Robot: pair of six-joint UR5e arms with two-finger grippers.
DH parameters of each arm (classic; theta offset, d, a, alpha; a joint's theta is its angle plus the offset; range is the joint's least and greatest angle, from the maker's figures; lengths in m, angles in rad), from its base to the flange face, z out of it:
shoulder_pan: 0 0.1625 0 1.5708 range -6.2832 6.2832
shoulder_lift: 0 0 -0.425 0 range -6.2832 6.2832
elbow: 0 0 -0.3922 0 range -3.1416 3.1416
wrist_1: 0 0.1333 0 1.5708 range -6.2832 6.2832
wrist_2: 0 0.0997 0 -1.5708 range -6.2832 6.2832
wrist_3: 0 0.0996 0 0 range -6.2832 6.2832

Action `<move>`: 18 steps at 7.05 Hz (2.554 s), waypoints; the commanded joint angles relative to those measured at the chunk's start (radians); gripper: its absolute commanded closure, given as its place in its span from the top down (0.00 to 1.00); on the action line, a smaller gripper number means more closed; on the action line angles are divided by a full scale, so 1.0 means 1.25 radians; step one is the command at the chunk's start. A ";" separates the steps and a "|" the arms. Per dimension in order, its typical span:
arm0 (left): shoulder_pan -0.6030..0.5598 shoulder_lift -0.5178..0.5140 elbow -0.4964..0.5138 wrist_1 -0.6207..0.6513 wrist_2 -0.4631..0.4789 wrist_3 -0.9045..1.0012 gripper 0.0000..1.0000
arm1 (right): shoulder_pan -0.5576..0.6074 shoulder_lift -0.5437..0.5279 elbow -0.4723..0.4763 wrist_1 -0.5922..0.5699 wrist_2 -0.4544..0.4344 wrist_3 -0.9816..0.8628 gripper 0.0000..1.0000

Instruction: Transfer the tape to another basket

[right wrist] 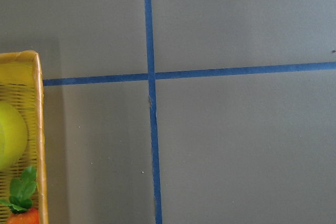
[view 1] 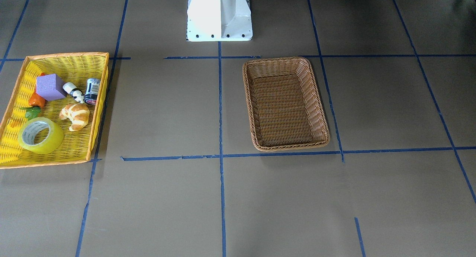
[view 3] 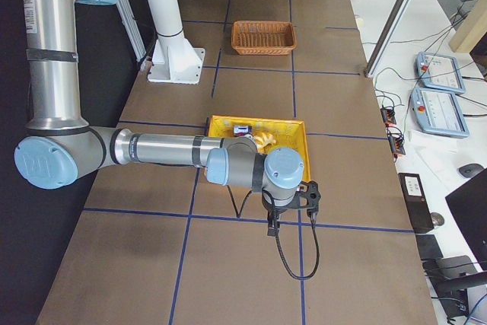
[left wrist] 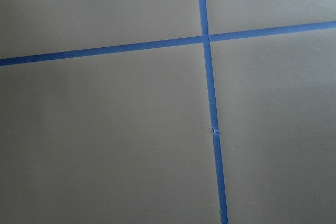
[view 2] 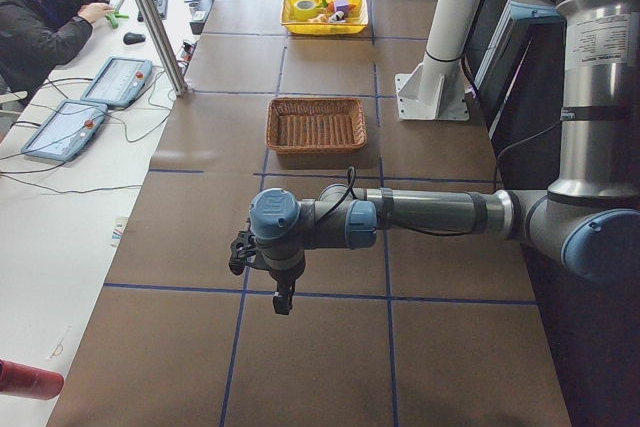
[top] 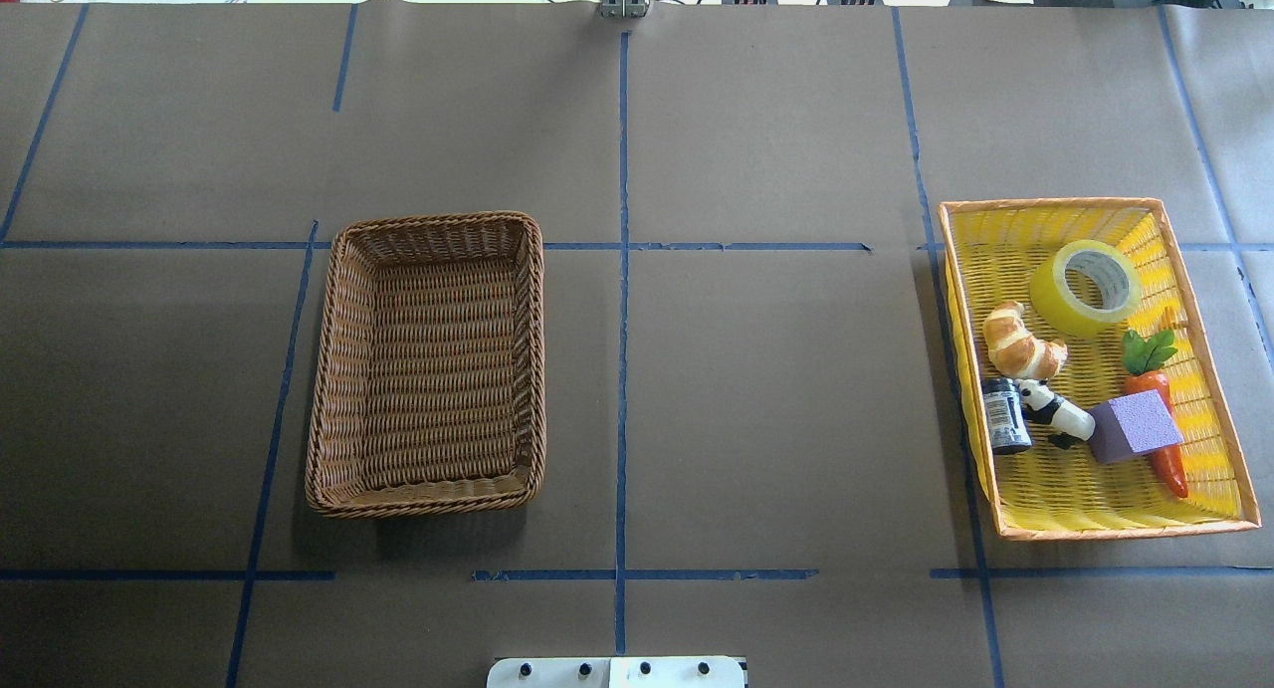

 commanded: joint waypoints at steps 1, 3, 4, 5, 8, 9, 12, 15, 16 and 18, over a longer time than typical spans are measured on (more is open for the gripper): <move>0.000 0.000 0.000 0.000 0.000 0.000 1.00 | 0.001 0.000 0.000 0.003 0.003 0.000 1.00; 0.000 0.000 0.000 -0.002 0.000 0.000 1.00 | -0.001 0.000 0.000 0.004 0.003 0.000 1.00; 0.000 0.000 0.000 -0.002 0.000 0.000 1.00 | -0.001 0.000 -0.001 0.005 0.004 0.004 1.00; 0.000 0.000 0.000 -0.002 0.000 0.000 1.00 | -0.001 0.000 -0.001 0.005 0.006 0.007 1.00; 0.000 -0.001 0.000 -0.002 0.000 0.000 1.00 | -0.002 0.001 -0.003 0.005 -0.008 0.007 1.00; 0.000 -0.002 0.001 -0.002 0.000 0.000 1.00 | -0.012 0.011 0.000 0.005 -0.008 0.007 1.00; 0.000 -0.002 -0.001 -0.002 0.000 0.000 1.00 | -0.151 0.015 0.117 0.008 -0.082 0.210 1.00; 0.000 -0.002 -0.005 -0.002 0.000 0.000 1.00 | -0.270 0.068 0.186 0.008 -0.100 0.266 1.00; 0.000 -0.001 -0.005 -0.003 0.000 0.000 1.00 | -0.290 0.096 0.167 0.005 -0.091 0.266 1.00; 0.000 -0.002 -0.005 -0.005 0.000 0.000 1.00 | -0.318 0.098 0.149 0.011 -0.094 0.272 1.00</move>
